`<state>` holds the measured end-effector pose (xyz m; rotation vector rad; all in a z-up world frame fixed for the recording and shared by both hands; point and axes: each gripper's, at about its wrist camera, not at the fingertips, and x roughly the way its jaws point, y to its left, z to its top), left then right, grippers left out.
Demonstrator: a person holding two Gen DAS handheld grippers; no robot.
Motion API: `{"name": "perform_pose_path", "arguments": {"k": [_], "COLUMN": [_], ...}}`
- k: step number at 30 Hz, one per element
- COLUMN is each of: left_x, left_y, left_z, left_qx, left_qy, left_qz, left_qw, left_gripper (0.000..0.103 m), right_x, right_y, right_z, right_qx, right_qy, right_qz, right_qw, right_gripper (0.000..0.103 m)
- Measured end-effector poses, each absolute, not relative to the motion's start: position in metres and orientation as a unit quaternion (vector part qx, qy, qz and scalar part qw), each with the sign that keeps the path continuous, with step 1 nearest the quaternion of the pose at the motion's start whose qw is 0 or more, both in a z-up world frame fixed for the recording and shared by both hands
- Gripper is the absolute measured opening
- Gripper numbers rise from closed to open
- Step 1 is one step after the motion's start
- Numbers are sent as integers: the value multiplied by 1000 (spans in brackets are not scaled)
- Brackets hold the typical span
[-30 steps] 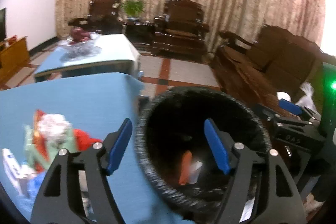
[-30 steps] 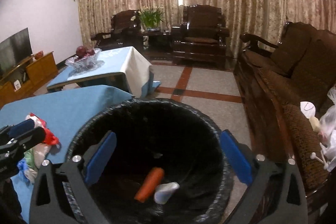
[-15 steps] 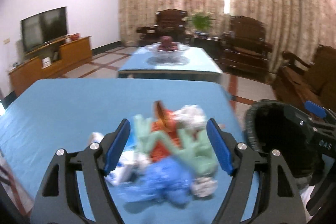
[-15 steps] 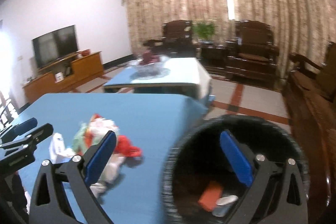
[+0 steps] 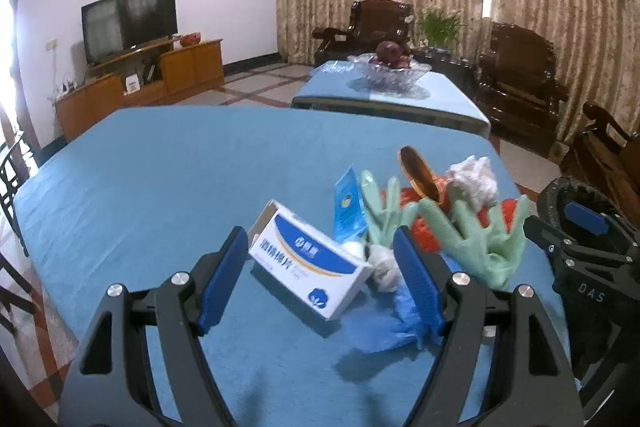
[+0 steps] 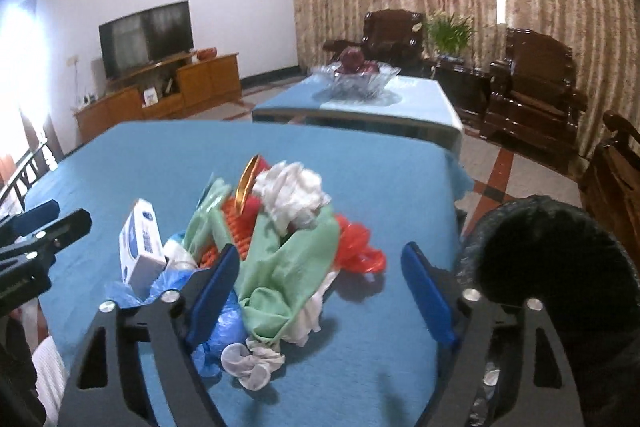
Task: Collect trash
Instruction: 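Grasp the white alcohol pad box with the left tool and lift it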
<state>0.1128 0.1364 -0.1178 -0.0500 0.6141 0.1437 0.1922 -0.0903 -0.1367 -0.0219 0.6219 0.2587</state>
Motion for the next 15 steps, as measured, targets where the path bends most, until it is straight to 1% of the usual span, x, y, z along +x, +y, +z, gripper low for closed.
{"name": "perform_pose_path", "arguments": {"k": [6,11,15], "left_x": [123,141,156], "left_y": [145,149,151], "left_z": [-134,-147,-165], "left_qx": [-31,-37,-45], "left_qy": [319,334,364], "left_qz": [78,83,97], "left_qw": [944,938,925], "left_gripper": [73,77,79], "right_x": [195,197,198], "right_y": [-89,-90,-90], "right_z": [-145,-147,-145], "right_qx": [-10,-13,-21], "right_qy": [313,317,315], "right_qz": [121,118,122], "right_qw": [942,941,941], "right_gripper": [77,77,77]}}
